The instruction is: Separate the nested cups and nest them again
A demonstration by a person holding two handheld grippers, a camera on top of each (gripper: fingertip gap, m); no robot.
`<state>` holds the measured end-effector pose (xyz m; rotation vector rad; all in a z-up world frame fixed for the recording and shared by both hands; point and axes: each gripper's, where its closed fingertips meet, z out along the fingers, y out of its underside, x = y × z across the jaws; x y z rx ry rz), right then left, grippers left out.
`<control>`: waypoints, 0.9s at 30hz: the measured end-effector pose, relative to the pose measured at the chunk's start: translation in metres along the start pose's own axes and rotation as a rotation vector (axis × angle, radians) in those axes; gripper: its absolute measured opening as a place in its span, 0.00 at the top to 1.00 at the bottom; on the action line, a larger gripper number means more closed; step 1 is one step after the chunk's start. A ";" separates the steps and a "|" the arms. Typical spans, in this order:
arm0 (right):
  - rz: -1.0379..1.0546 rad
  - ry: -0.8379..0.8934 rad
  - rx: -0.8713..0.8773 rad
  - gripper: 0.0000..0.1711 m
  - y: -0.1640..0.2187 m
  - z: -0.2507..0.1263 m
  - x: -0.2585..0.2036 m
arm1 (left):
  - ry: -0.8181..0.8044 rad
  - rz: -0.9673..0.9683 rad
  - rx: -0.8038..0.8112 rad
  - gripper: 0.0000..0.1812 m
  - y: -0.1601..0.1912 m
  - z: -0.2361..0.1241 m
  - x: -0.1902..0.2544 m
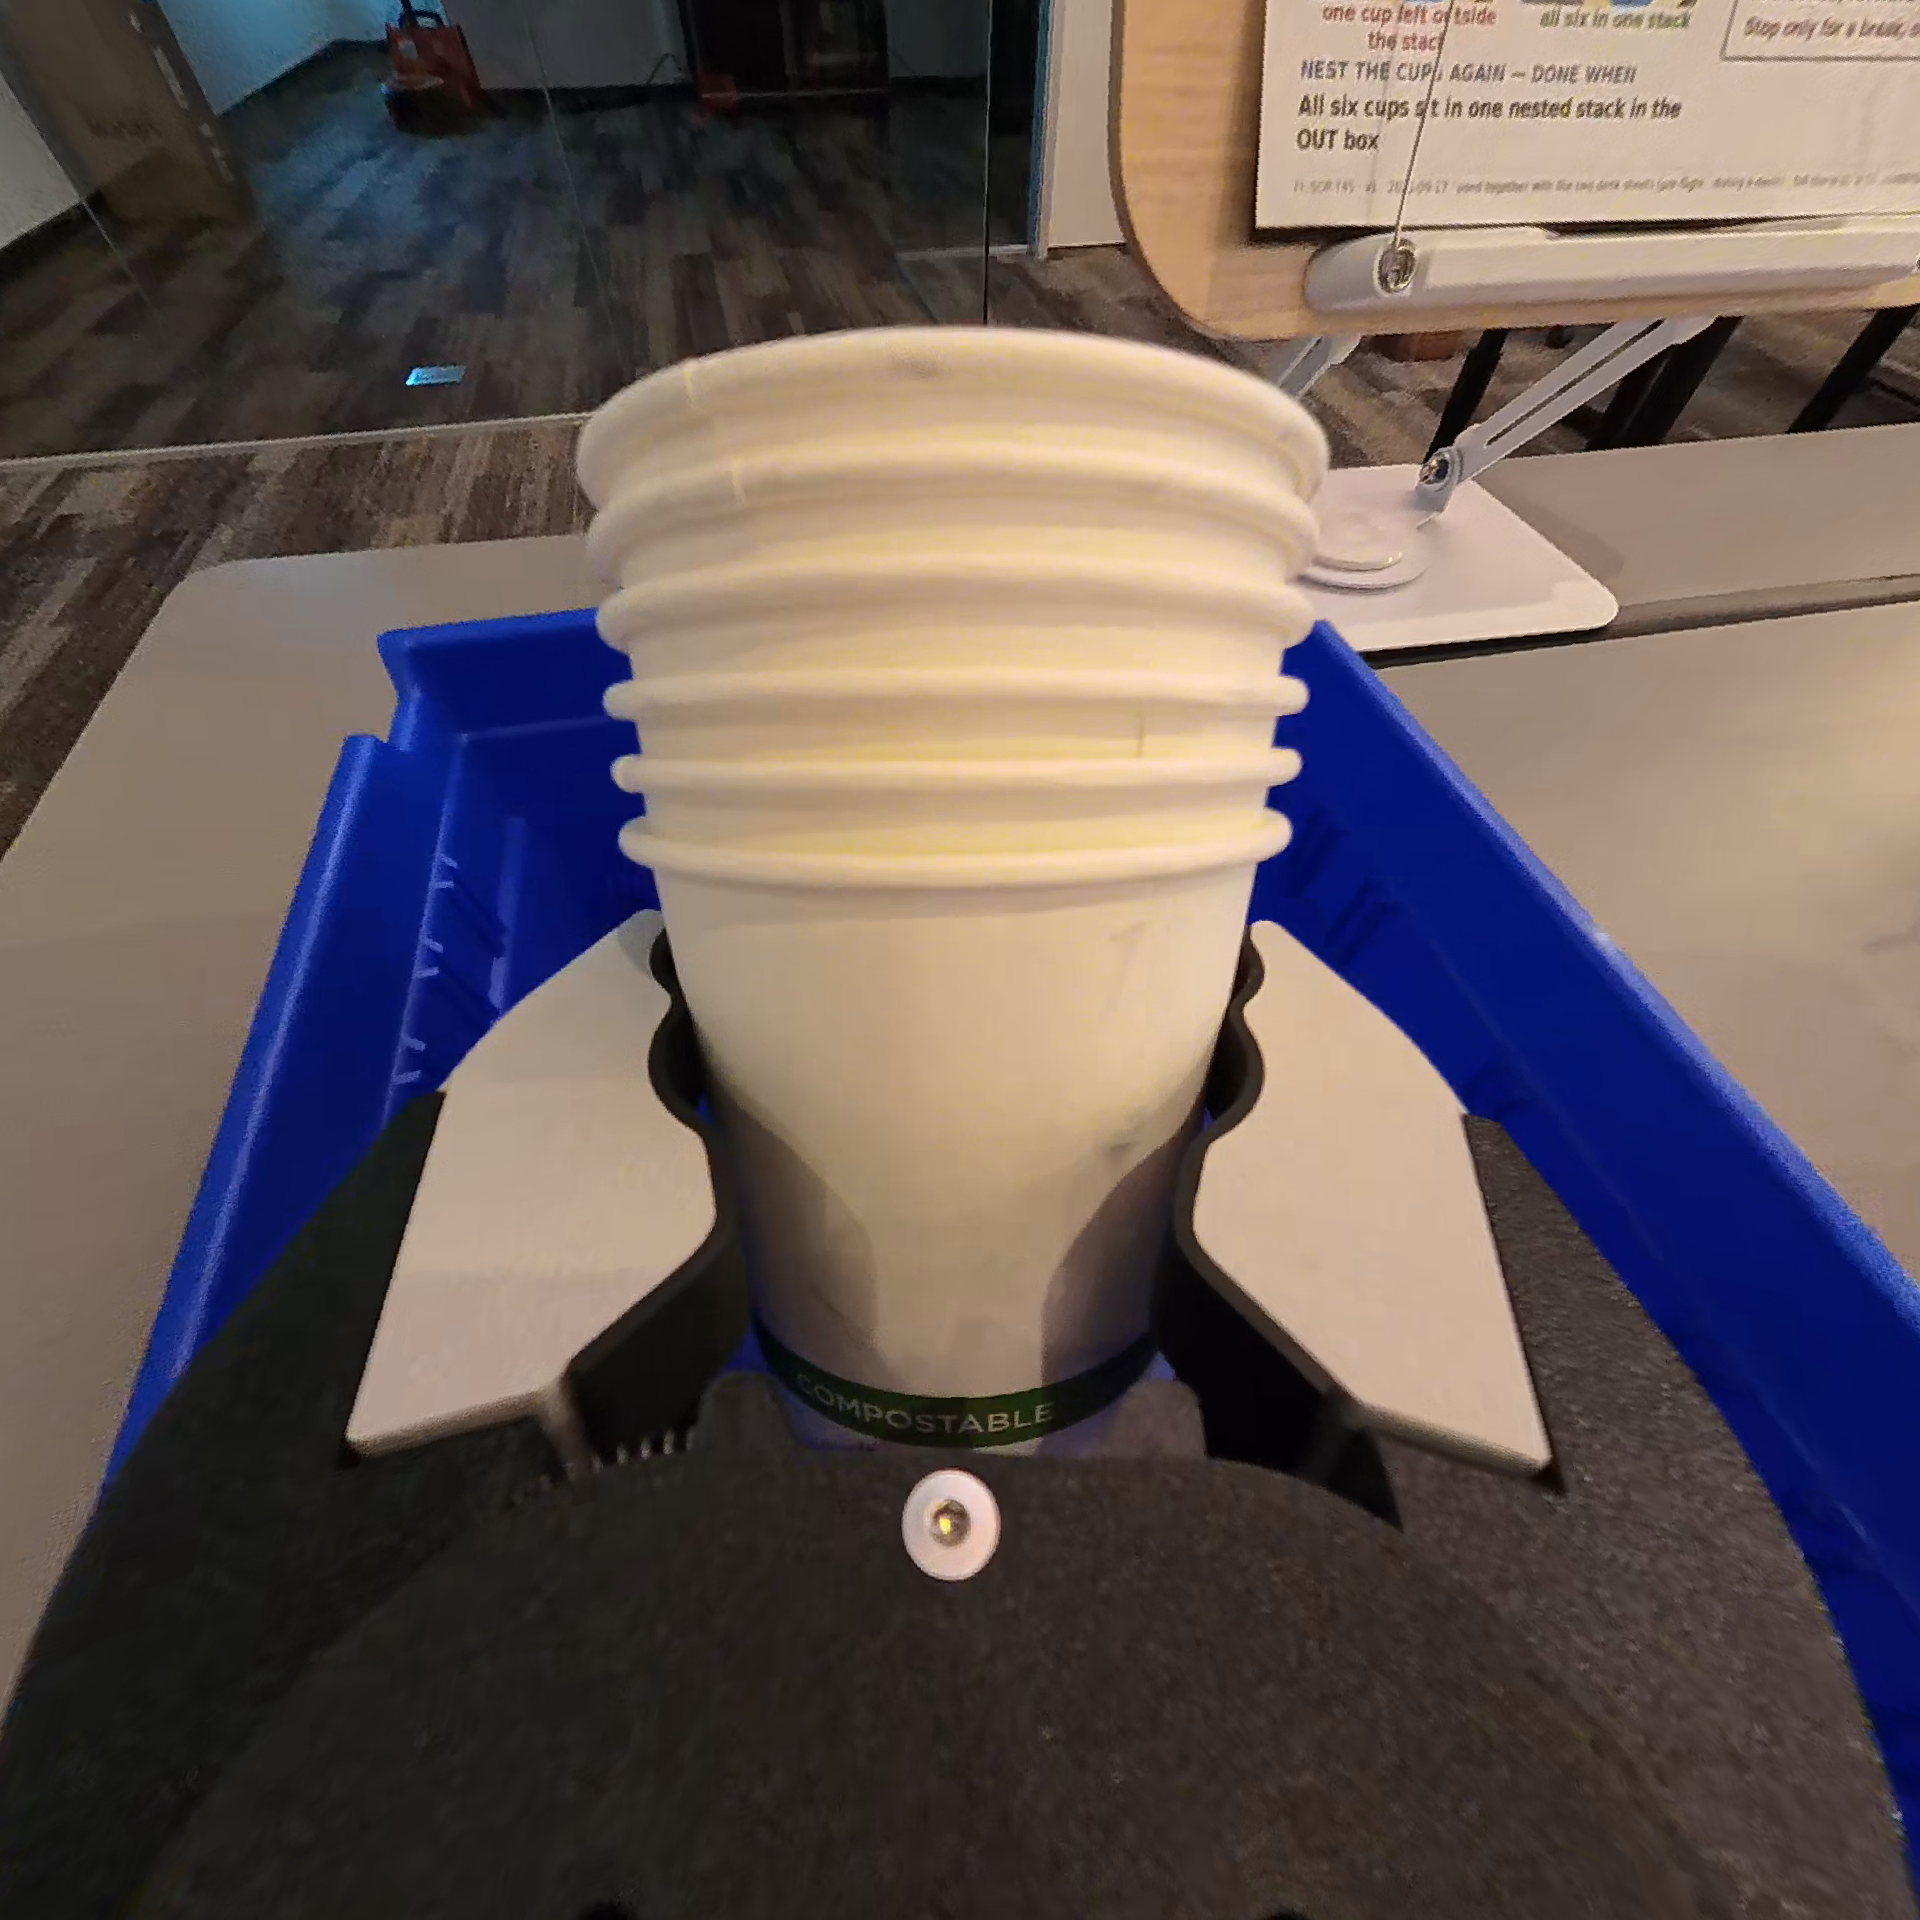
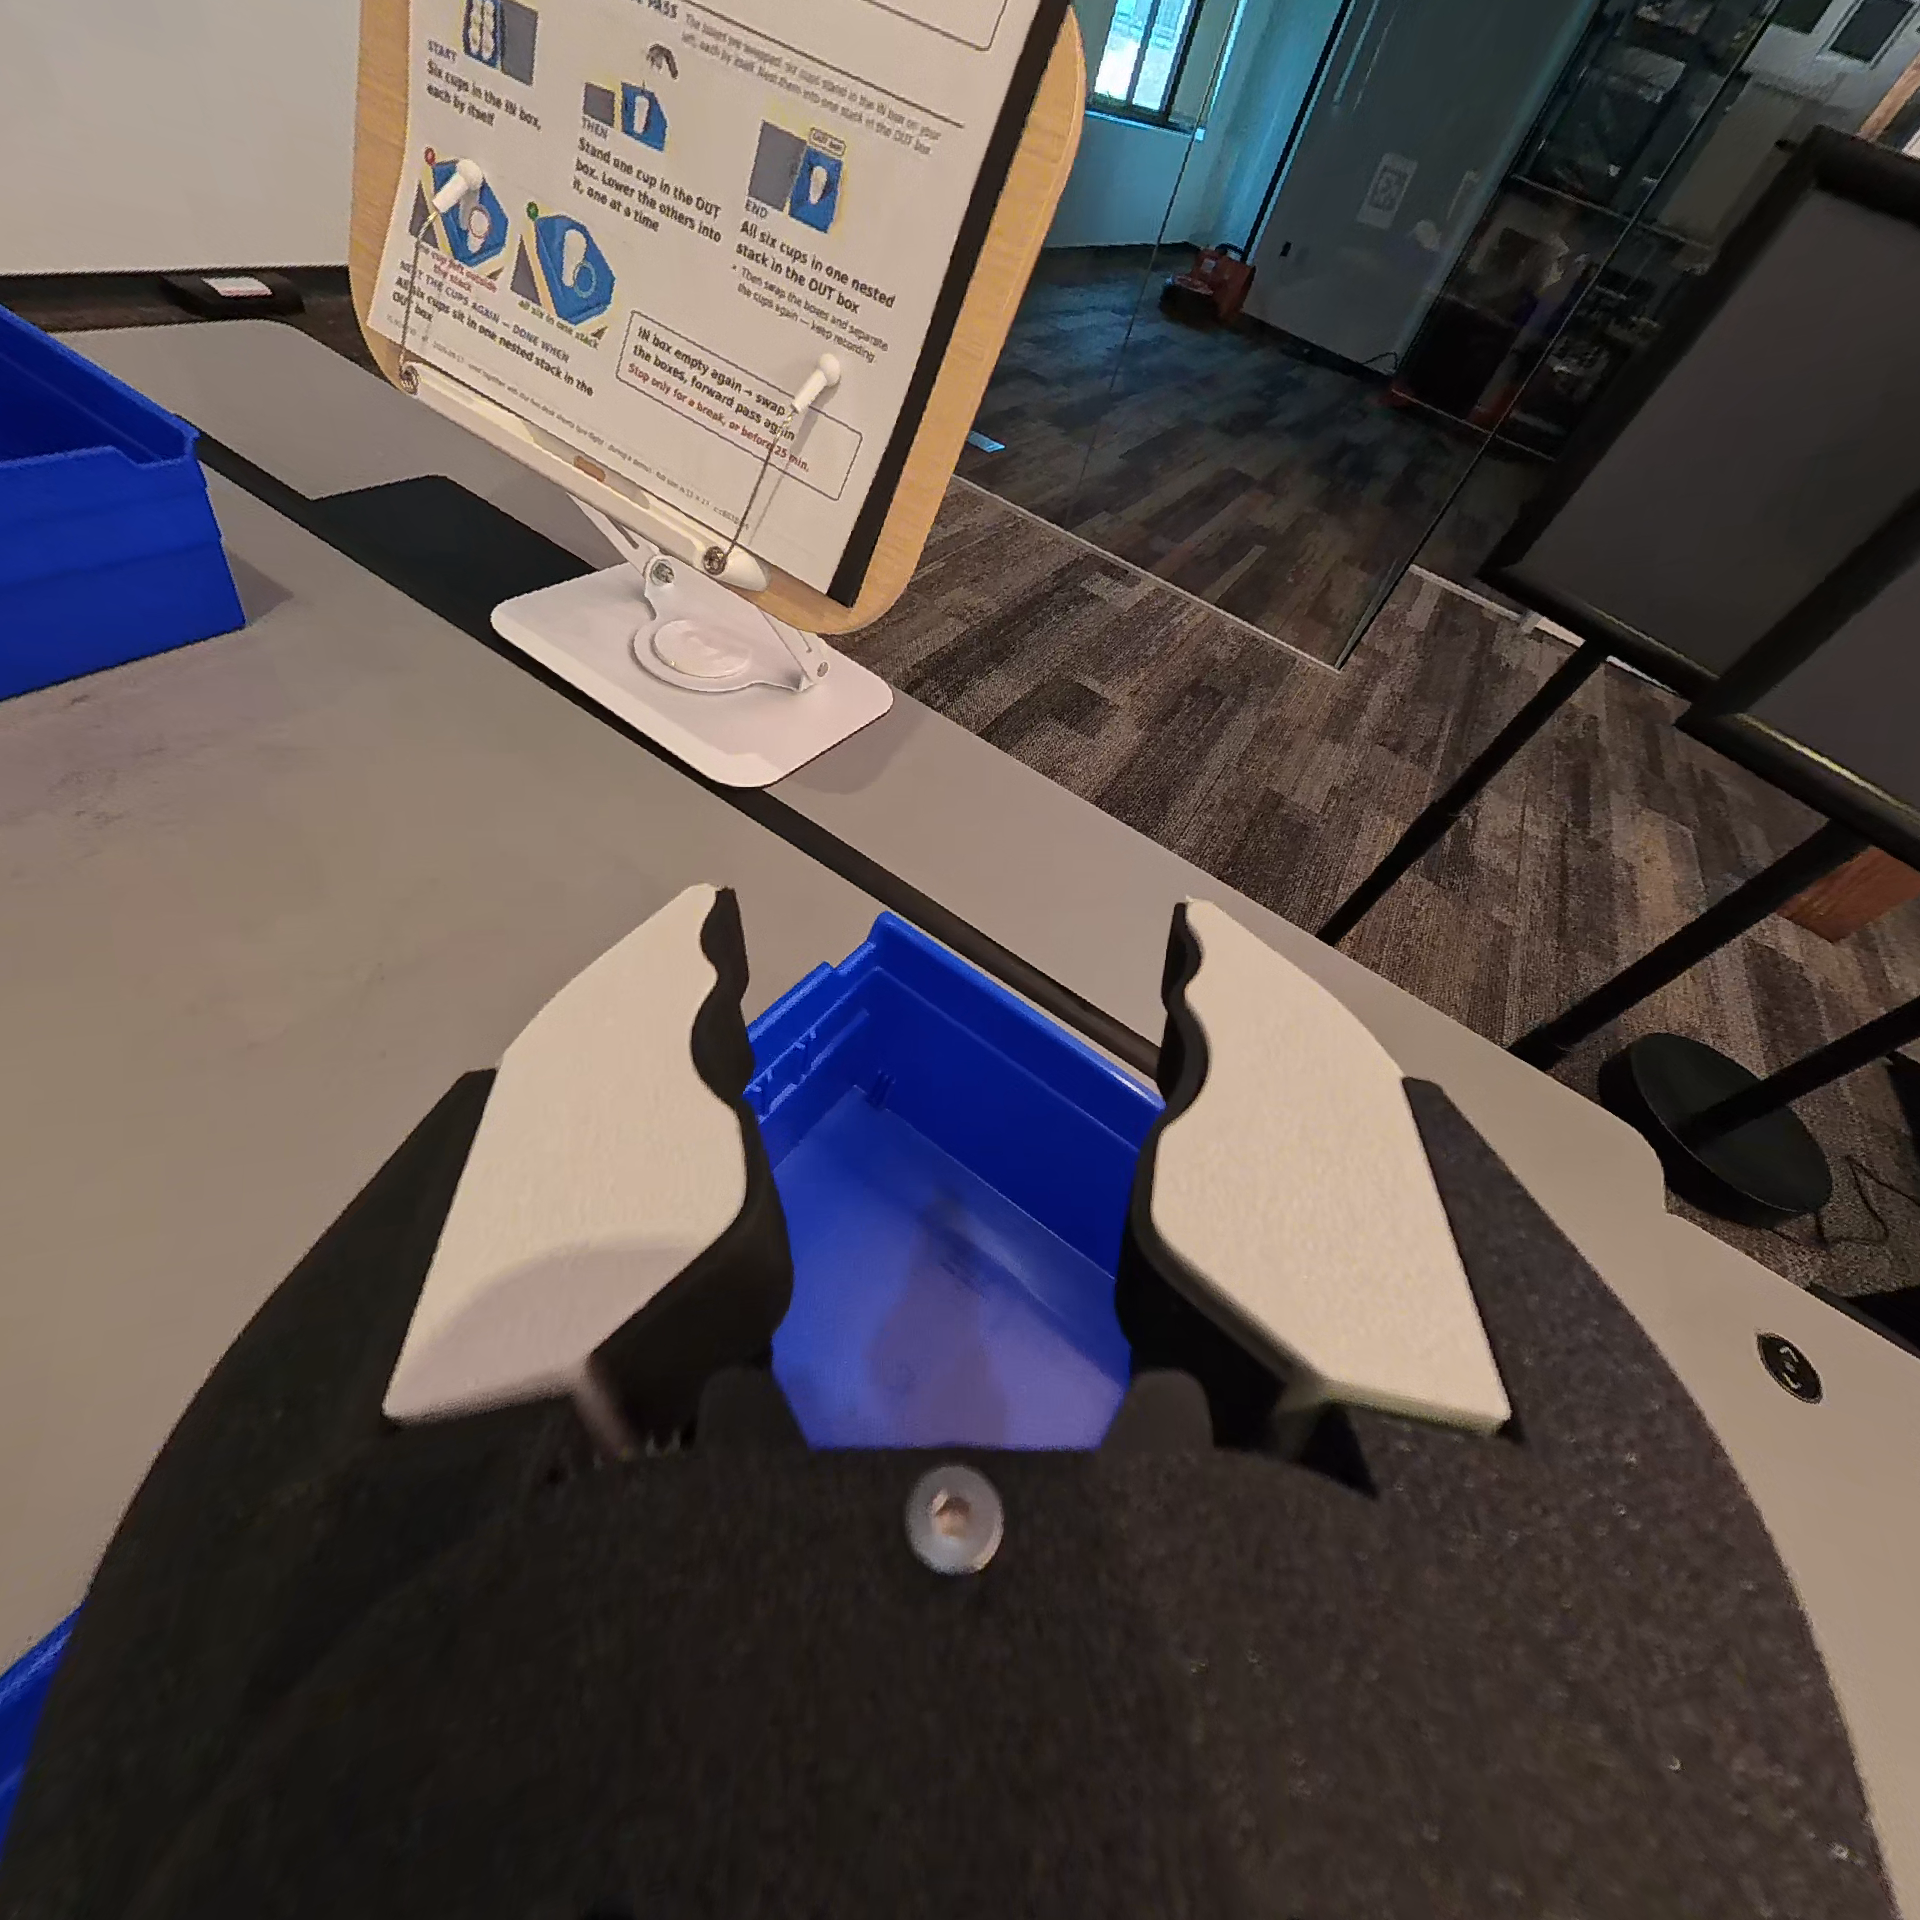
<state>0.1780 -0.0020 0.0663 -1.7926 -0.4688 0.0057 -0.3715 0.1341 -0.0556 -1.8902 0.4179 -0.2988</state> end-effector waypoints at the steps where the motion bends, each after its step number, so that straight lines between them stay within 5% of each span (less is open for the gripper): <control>1: -0.002 -0.002 -0.002 0.56 0.000 0.001 -0.001 | 0.002 0.002 0.006 0.46 -0.001 -0.001 0.000; 27: -0.041 -0.020 -0.072 0.56 0.011 0.018 -0.011 | 0.155 -0.038 0.074 0.46 -0.011 0.047 0.012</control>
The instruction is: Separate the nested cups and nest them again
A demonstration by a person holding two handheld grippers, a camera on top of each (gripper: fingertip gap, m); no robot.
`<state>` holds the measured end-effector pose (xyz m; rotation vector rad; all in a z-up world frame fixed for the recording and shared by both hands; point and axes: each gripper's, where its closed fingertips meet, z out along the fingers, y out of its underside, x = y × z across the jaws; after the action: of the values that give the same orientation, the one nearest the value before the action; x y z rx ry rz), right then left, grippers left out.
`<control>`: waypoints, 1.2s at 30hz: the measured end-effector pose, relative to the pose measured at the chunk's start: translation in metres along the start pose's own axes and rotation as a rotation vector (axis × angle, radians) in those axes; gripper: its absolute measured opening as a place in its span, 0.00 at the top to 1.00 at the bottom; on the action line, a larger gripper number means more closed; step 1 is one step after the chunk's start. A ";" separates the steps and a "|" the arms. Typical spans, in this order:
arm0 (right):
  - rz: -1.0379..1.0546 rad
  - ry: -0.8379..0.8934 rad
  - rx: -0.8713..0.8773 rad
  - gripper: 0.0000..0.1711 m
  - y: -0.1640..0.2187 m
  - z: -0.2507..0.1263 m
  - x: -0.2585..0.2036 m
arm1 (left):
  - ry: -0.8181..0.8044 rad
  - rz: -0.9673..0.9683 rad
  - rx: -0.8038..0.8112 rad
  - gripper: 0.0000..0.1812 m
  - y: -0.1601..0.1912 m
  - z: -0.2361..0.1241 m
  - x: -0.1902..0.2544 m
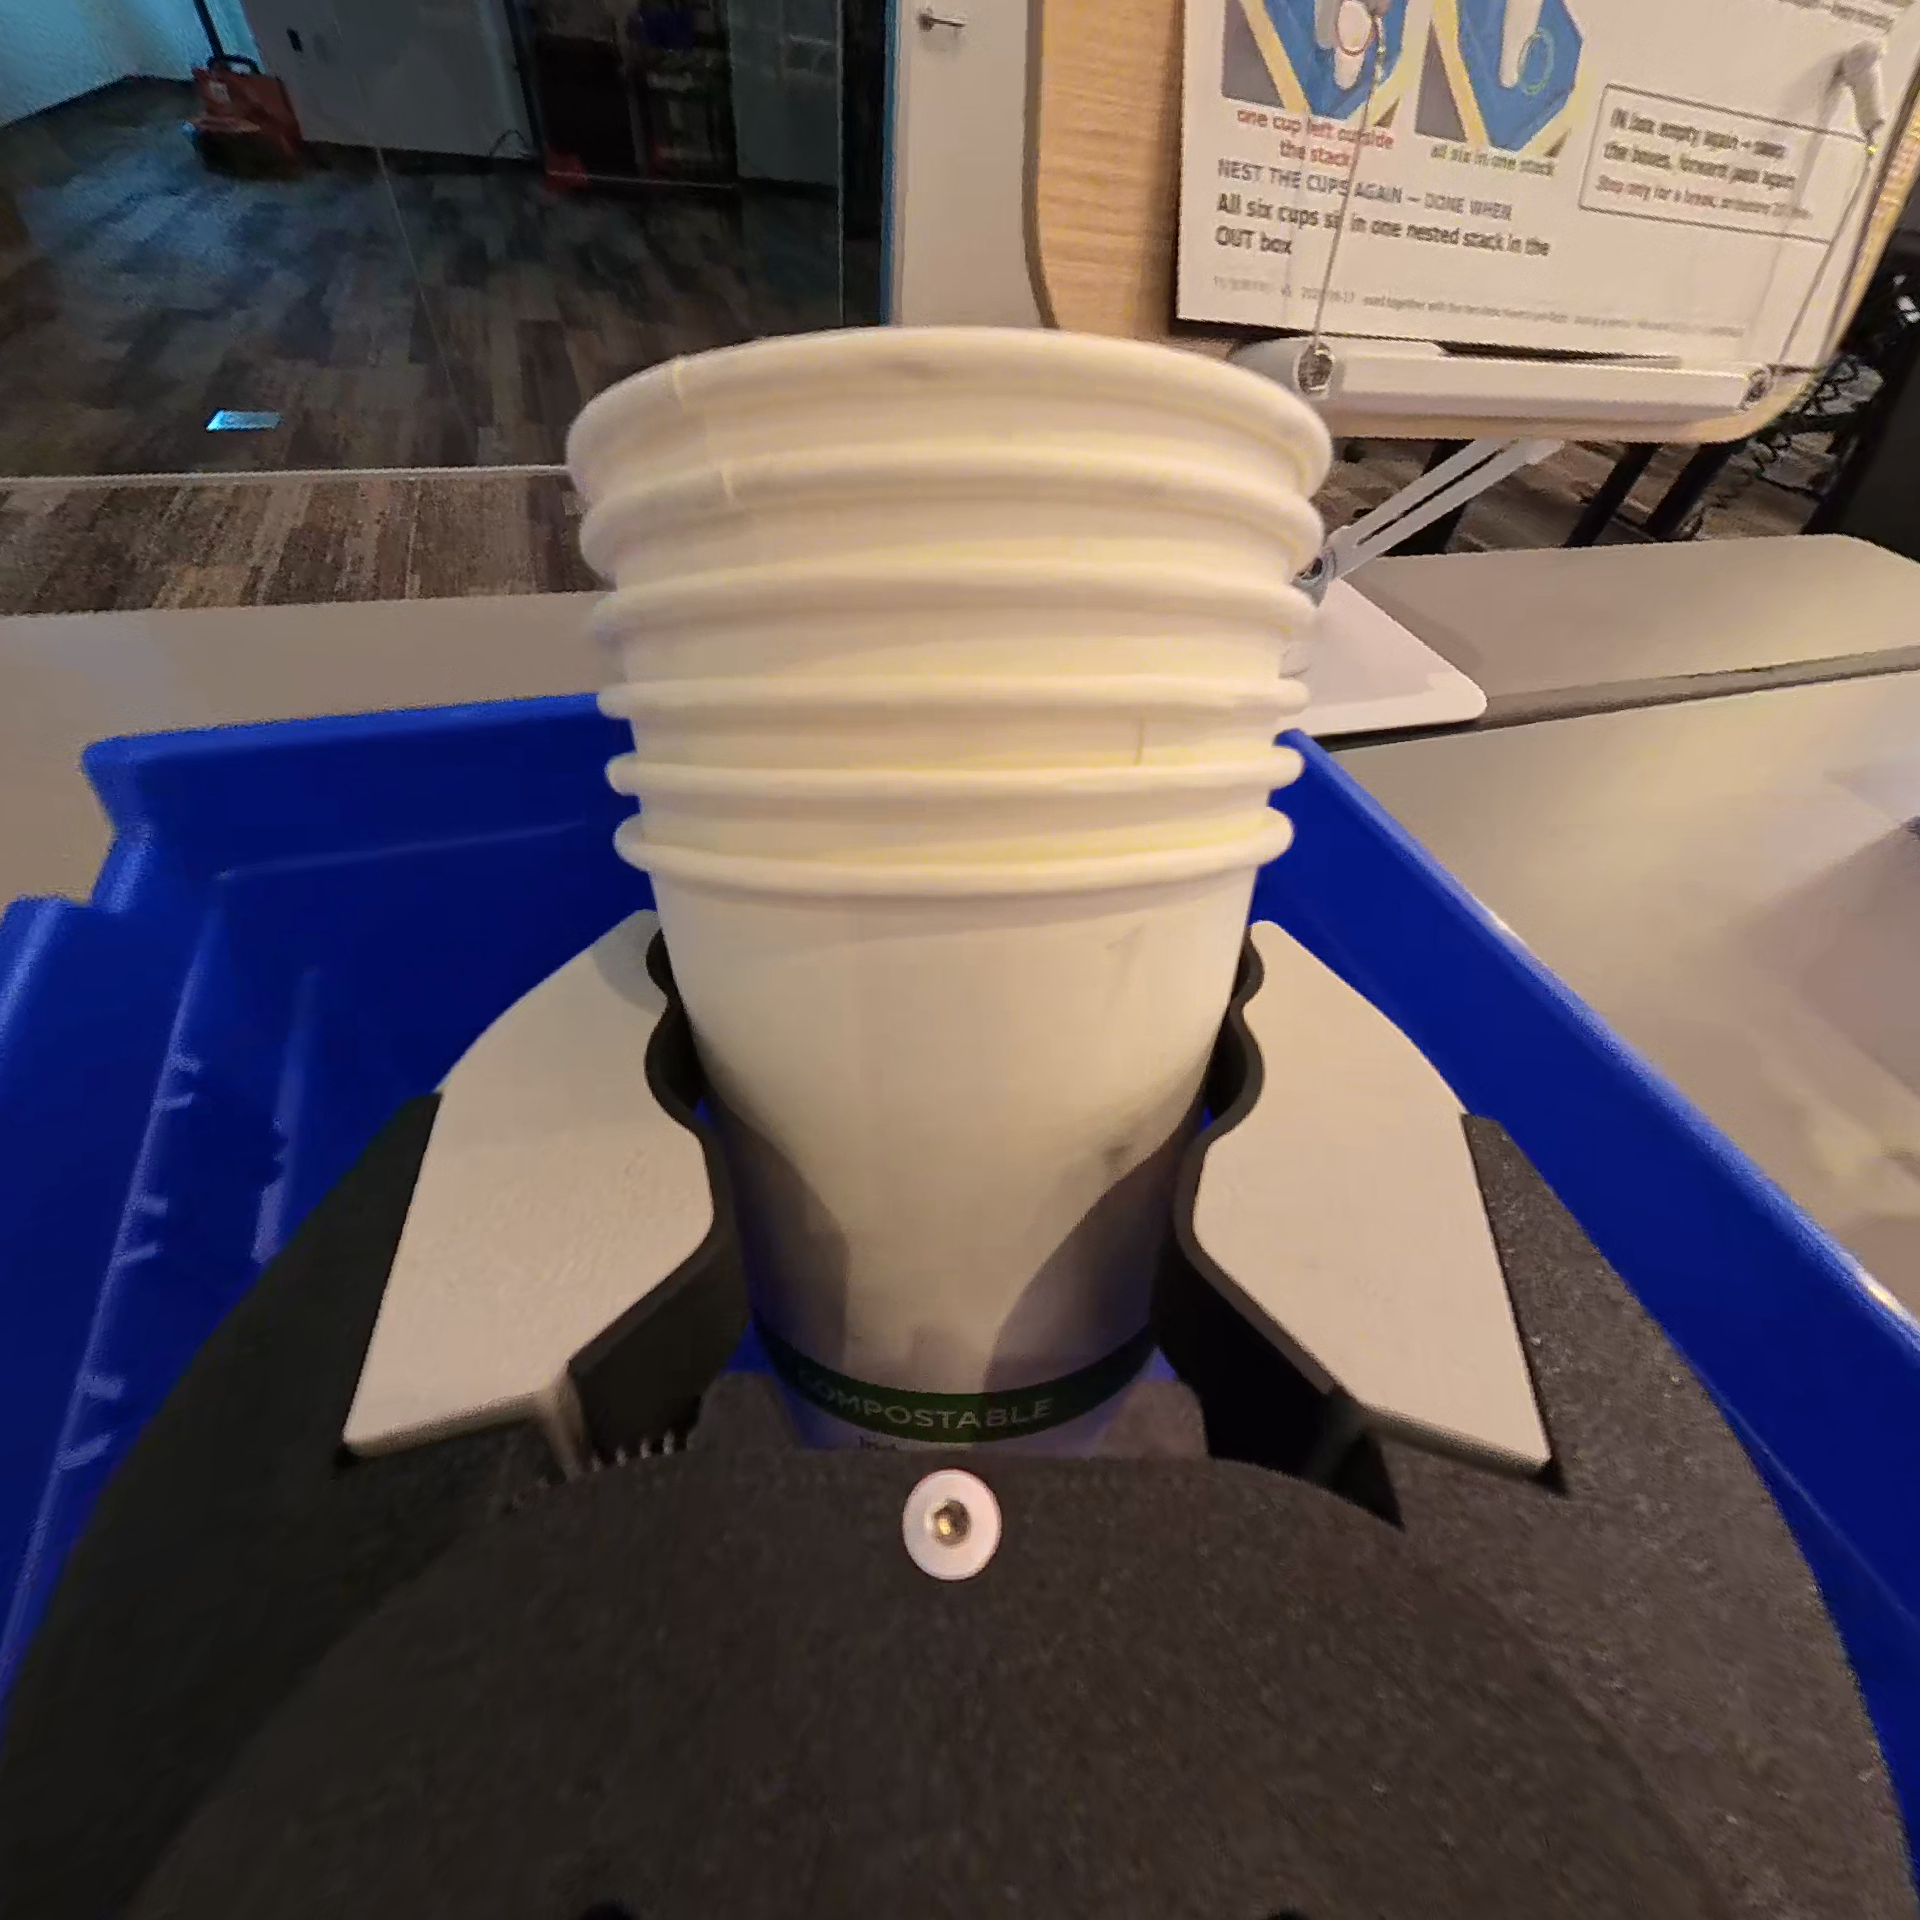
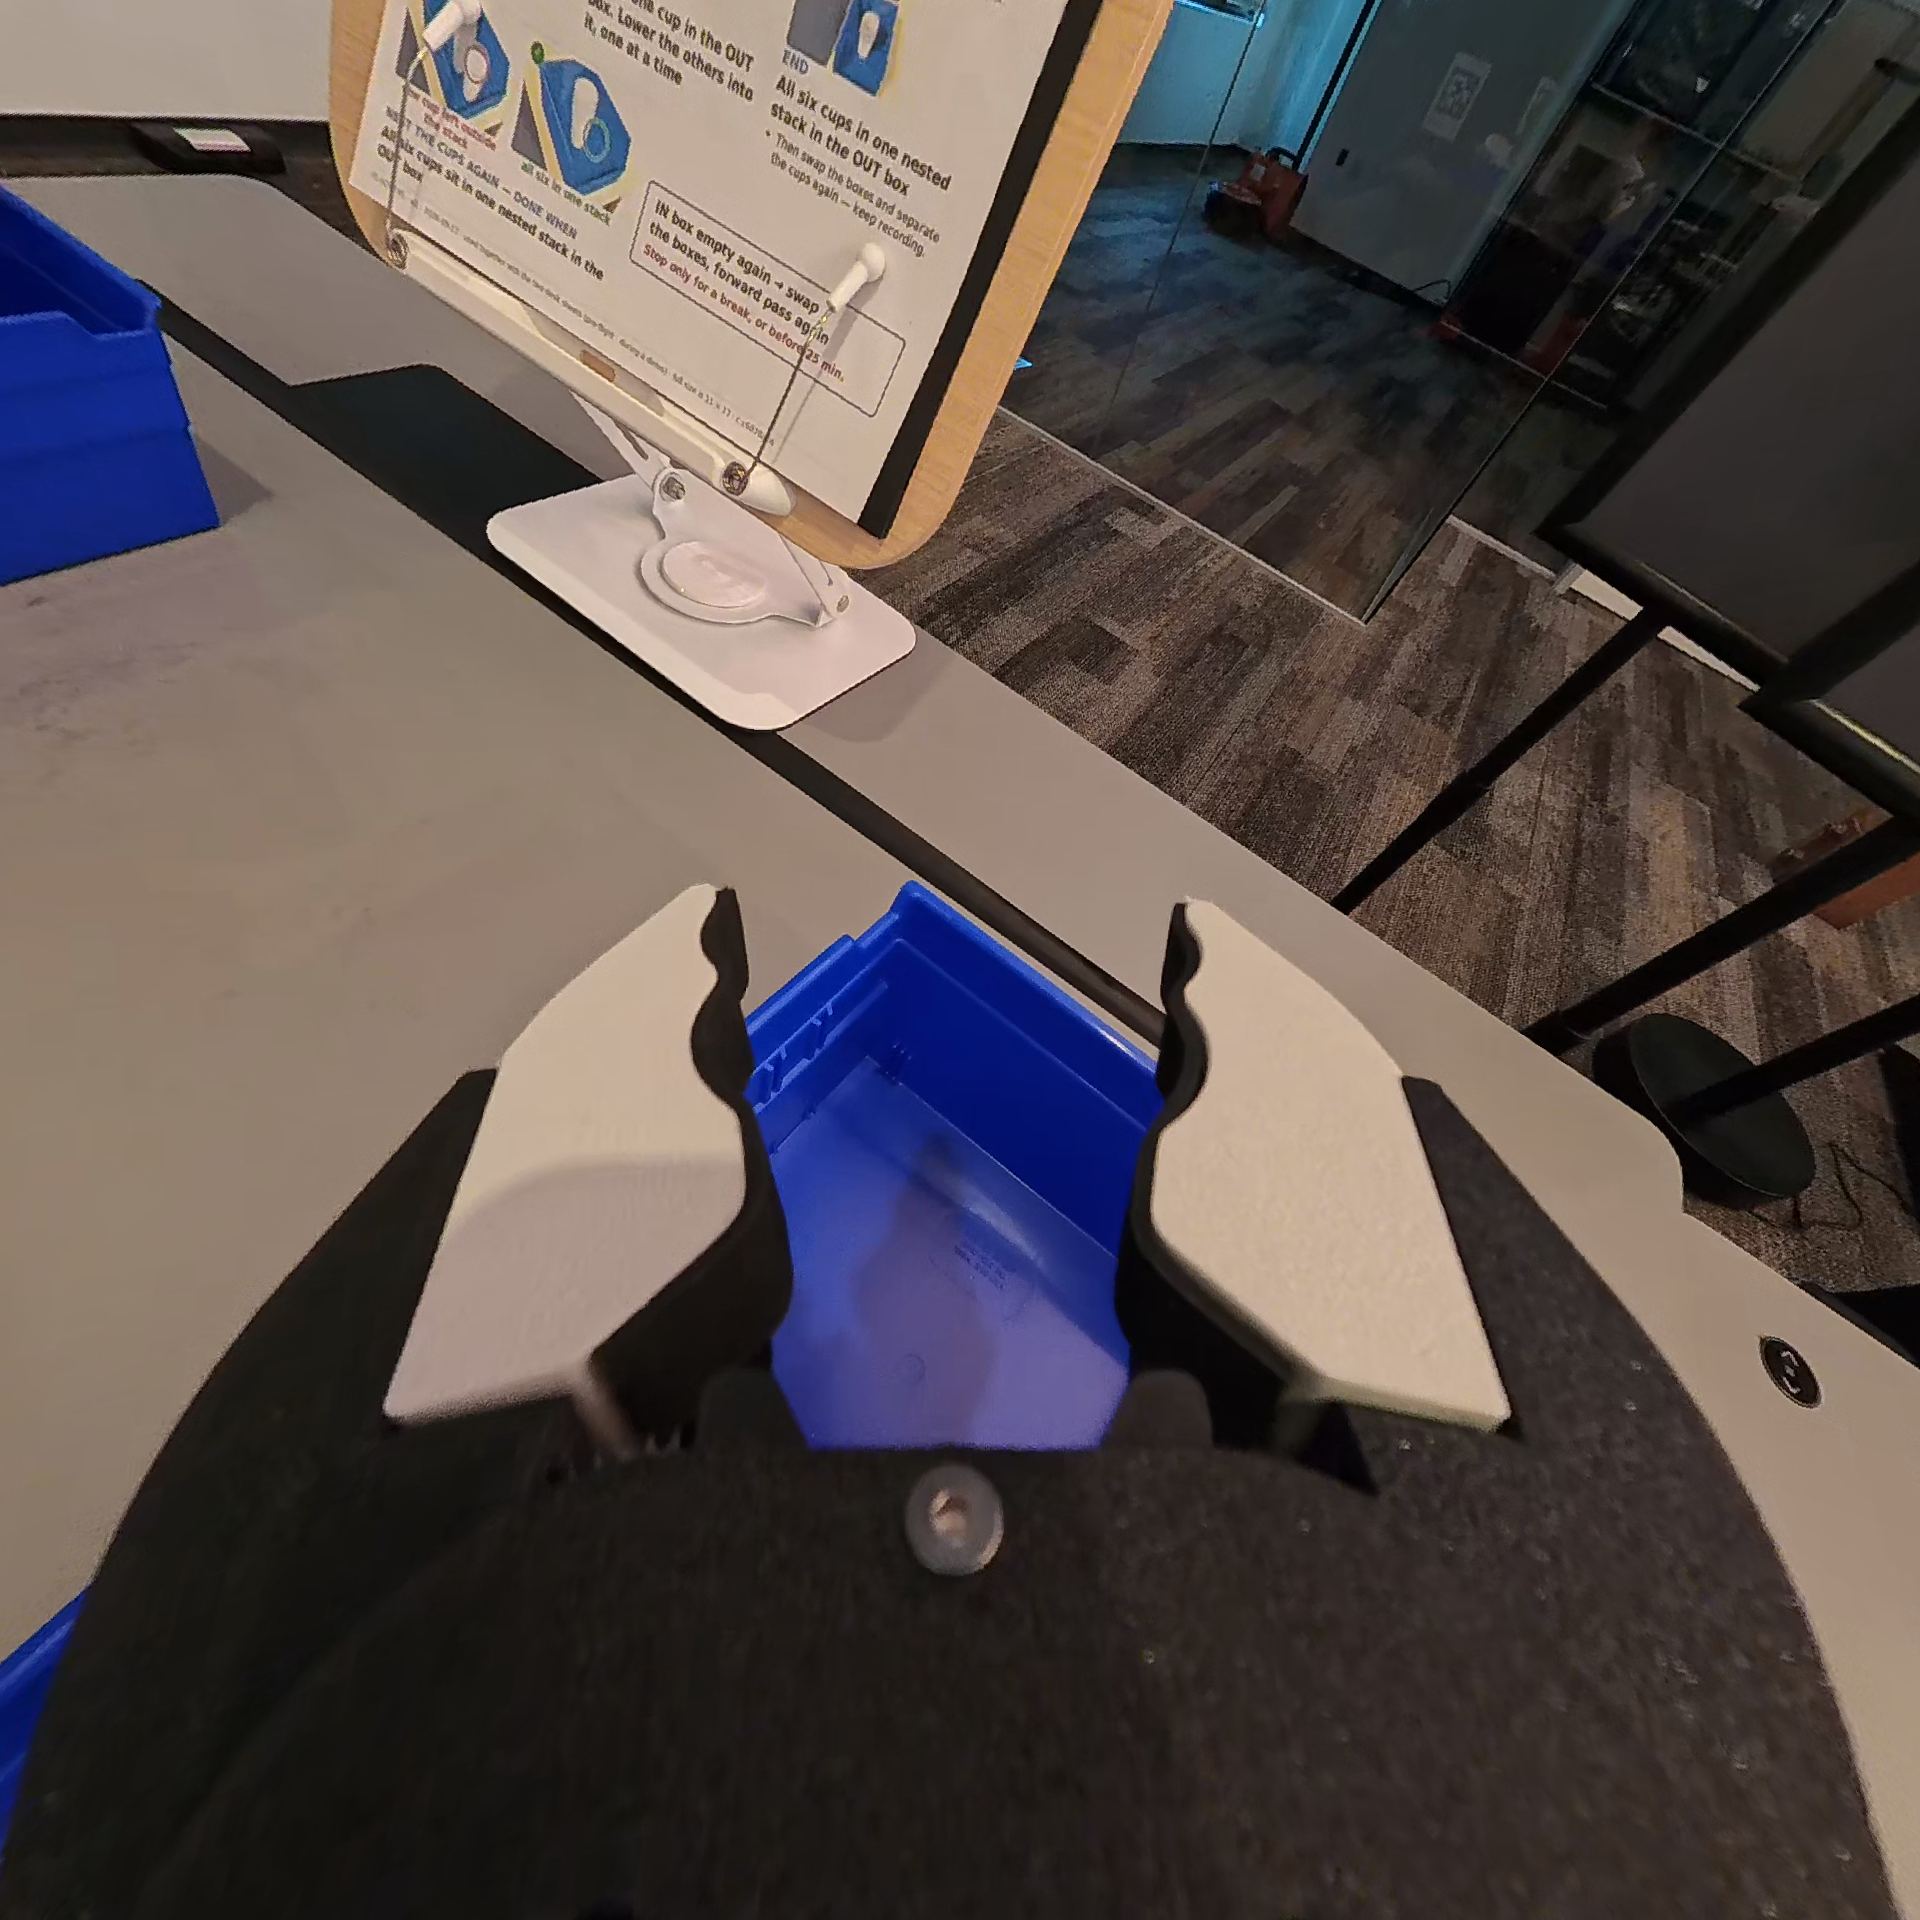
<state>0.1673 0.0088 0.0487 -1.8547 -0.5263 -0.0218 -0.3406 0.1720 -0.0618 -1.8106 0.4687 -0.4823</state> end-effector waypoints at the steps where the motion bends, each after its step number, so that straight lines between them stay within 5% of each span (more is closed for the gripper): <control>1: -0.003 0.000 -0.004 0.56 0.000 0.001 0.000 | 0.012 0.020 0.006 0.45 -0.001 0.002 0.003; 16: -0.047 -0.001 -0.051 0.57 0.005 0.010 -0.007 | 0.076 0.024 -0.025 0.46 0.012 -0.001 0.008; 36: -0.054 -0.011 -0.033 0.57 0.001 0.007 -0.009 | -0.036 0.059 0.007 0.41 0.017 -0.022 0.011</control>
<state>0.1574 0.0118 0.0427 -1.8730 -0.5864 -0.0571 -0.3446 0.1438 -0.0713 -1.7906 0.4937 -0.4100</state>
